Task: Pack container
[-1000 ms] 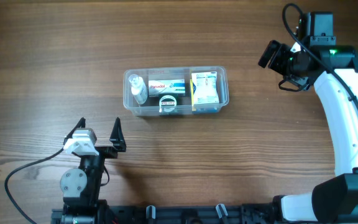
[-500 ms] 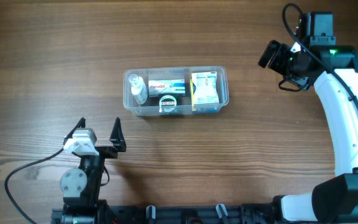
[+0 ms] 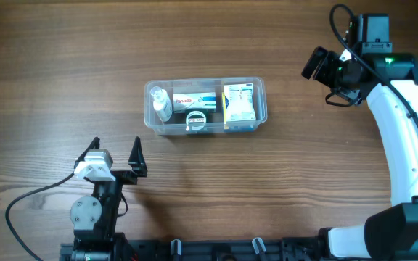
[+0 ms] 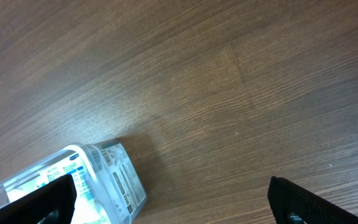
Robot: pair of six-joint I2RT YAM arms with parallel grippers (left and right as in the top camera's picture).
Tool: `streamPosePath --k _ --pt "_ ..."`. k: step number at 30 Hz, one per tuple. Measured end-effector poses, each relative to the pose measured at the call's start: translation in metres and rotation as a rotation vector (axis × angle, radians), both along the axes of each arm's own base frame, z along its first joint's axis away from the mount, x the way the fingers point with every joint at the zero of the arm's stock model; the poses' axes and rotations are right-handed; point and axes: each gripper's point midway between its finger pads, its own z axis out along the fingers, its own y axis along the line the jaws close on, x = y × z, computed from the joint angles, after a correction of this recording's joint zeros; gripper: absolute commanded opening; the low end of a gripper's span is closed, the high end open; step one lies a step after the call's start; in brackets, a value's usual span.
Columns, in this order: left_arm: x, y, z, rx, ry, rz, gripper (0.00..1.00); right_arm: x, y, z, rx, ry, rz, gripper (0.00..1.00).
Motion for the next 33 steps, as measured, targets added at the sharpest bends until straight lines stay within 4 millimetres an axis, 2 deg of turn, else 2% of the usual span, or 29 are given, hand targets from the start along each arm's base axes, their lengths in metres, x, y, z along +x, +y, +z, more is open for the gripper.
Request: streamPosePath --k 2,6,9,10,12,15,16,18,21,22,24,33 --pt "0.000 0.000 0.000 0.000 0.000 0.000 1.00 -0.002 0.000 0.009 0.000 -0.025 0.000 1.00" --pt "0.000 0.000 0.000 0.000 0.000 0.000 1.00 -0.017 0.000 0.057 0.001 -0.160 -0.001 1.00" --pt "0.000 0.000 0.000 0.000 0.000 0.000 1.00 -0.044 0.000 0.111 0.004 -0.324 -0.003 1.00" --pt "0.000 0.000 0.000 0.000 0.000 0.000 1.00 -0.058 -0.001 0.134 0.003 -0.401 -0.003 1.00" --pt "0.000 0.000 0.000 0.000 0.000 0.000 1.00 -0.077 -0.003 0.160 -0.004 -0.522 -0.011 1.00" --pt "0.000 0.000 0.000 0.000 0.000 0.000 1.00 -0.091 -0.007 0.189 -0.032 -0.737 -0.016 1.00" --pt "0.000 0.000 0.000 0.000 0.000 0.000 1.00 -0.095 -0.007 0.192 -0.050 -0.800 -0.001 1.00" --pt "0.000 0.000 0.000 0.000 0.000 0.000 1.00 -0.101 -0.004 0.194 -0.096 -0.904 0.053 1.00" --pt "0.000 0.000 0.000 0.000 0.000 0.000 1.00 -0.111 0.008 0.174 -0.172 -1.008 0.185 0.99" --pt "0.000 0.000 0.000 0.000 0.000 0.000 1.00 -0.116 0.015 0.155 -0.203 -1.032 0.253 1.00" --pt "0.000 0.000 0.000 0.000 0.000 0.000 1.00 -0.119 0.021 0.143 -0.241 -1.117 0.309 1.00" --pt "0.000 0.000 0.000 0.000 0.000 0.000 1.00 -0.134 0.029 0.078 -0.307 -1.326 0.364 1.00"
